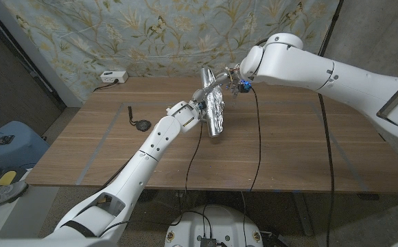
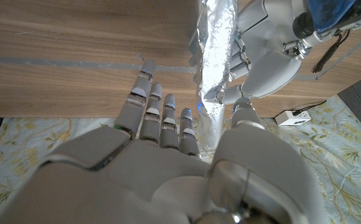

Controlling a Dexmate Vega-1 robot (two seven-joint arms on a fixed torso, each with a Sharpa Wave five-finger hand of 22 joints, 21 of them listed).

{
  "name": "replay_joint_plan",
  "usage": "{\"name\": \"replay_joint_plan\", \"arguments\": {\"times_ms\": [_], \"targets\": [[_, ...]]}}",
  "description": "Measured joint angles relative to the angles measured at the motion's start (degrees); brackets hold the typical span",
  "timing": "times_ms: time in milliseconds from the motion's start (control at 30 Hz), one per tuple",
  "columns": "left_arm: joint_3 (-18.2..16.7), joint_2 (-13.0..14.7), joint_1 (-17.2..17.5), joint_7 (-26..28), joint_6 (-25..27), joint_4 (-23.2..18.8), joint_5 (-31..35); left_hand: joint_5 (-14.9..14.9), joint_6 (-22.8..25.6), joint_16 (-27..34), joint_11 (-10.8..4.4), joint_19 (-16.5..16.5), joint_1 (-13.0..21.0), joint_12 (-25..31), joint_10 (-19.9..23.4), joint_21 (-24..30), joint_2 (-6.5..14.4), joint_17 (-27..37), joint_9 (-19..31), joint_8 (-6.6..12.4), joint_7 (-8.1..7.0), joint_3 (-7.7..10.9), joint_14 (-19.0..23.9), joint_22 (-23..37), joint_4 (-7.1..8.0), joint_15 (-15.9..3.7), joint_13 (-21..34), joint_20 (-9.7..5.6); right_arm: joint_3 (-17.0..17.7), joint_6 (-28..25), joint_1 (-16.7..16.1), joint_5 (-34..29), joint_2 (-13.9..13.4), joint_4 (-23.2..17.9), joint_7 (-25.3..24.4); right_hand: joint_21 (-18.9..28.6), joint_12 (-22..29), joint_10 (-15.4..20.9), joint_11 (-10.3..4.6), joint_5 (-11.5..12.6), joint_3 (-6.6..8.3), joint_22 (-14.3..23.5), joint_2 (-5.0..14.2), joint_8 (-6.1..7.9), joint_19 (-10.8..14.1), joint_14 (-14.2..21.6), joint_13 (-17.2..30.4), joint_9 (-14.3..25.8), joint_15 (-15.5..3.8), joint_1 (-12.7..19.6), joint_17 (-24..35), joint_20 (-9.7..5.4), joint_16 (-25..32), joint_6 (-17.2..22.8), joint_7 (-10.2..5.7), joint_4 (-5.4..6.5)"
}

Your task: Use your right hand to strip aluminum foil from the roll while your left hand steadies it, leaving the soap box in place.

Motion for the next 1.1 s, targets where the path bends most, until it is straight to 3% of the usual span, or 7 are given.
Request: {"name": "replay_joint_plan", "arguments": {"times_ms": [333,467,567,667,867,1100], "targets": [[0.12,-0.06,0.54,-0.19,-0.21,-0.45,0.98,-0.05,-0.11,-0.01,-0.32,0.00,0.00,0.00,-0.32,0.04,0.00,0.48,0.03,0.31,-0.11,0.19,0.00,0.00,-0.18,0.00,-0.17,0.00,-0.46,-0.24,-0.21,0.92,0.57,0.99,-2.78,0.00,0.66,0.61,0.00,0.00,0.55,0.00,0.00,0.00,2.02,1.41,1.03,0.02,-0.19,0.60,1.00,0.03,0.42,0.59,-0.02,0.08],[0.17,-0.06,0.66,-0.34,-0.32,-0.51,1.41,0.13,-0.20,-0.03,-0.31,0.01,0.01,0.00,-0.32,0.45,-0.01,0.54,0.03,0.32,-0.20,0.18,0.00,0.00,-0.18,0.00,-0.15,0.00,-0.44,-0.25,-0.60,1.02,0.84,1.50,-3.38,0.00,1.39,1.54,-0.11,0.00,1.09,0.00,0.54,0.00,3.07,2.96,1.53,0.02,-0.49,1.15,1.69,-0.83,1.28,0.59,-0.02,0.14],[0.23,-0.06,0.75,-0.63,-0.39,-0.57,1.71,0.25,-0.20,-0.04,-0.31,0.00,0.02,-0.01,-0.32,0.45,-0.02,0.69,0.03,0.33,-0.20,0.18,0.00,0.00,-0.18,0.00,-0.14,0.00,-0.34,-0.24,-0.86,0.99,1.04,1.82,-3.68,0.11,2.36,2.74,-0.16,0.00,2.17,0.23,1.48,0.46,3.69,3.91,2.04,0.29,-1.00,2.08,2.38,-1.45,1.95,2.05,0.01,0.07],[0.28,-0.03,0.88,-0.82,-0.46,-0.70,1.96,0.25,-0.21,-0.04,-0.30,0.01,0.02,-0.01,-0.33,0.45,-0.02,0.80,0.03,0.33,-0.21,0.18,0.00,0.00,-0.18,0.00,-0.14,0.00,-0.24,-0.18,-1.14,0.59,1.24,2.00,-3.96,0.43,3.70,3.87,-0.21,0.00,4.25,0.30,2.44,1.06,4.52,5.13,2.93,0.70,-1.65,3.04,3.48,-2.28,2.85,4.54,0.20,0.12],[0.33,-0.02,1.14,-1.30,-0.77,-0.87,2.49,0.25,-0.31,-0.05,-0.29,0.01,0.03,0.39,-0.34,0.45,-0.03,1.06,0.02,0.61,-0.31,0.18,-0.21,0.00,-0.18,-0.21,-0.14,0.00,0.01,-0.04,-1.82,-0.45,1.57,2.09,-4.38,0.88,6.07,6.23,-0.29,0.00,7.77,0.29,2.77,1.50,6.35,7.72,4.36,1.35,-2.79,4.31,5.17,-4.10,3.98,8.32,0.50,0.97],[0.34,-0.01,1.39,-1.59,-1.15,-1.01,2.84,0.24,-0.32,-0.05,-0.28,0.01,0.04,0.44,-0.35,0.86,-0.04,1.06,0.01,0.63,-0.32,0.17,-0.21,0.00,-0.17,-0.20,-0.15,0.00,0.75,0.00,-2.91,-1.08,1.76,1.78,-4.61,1.33,7.30,7.09,-0.25,0.00,9.83,0.29,2.65,1.50,7.81,9.70,5.10,1.88,-4.37,5.35,5.84,-5.56,4.66,9.62,0.59,1.45]]}}
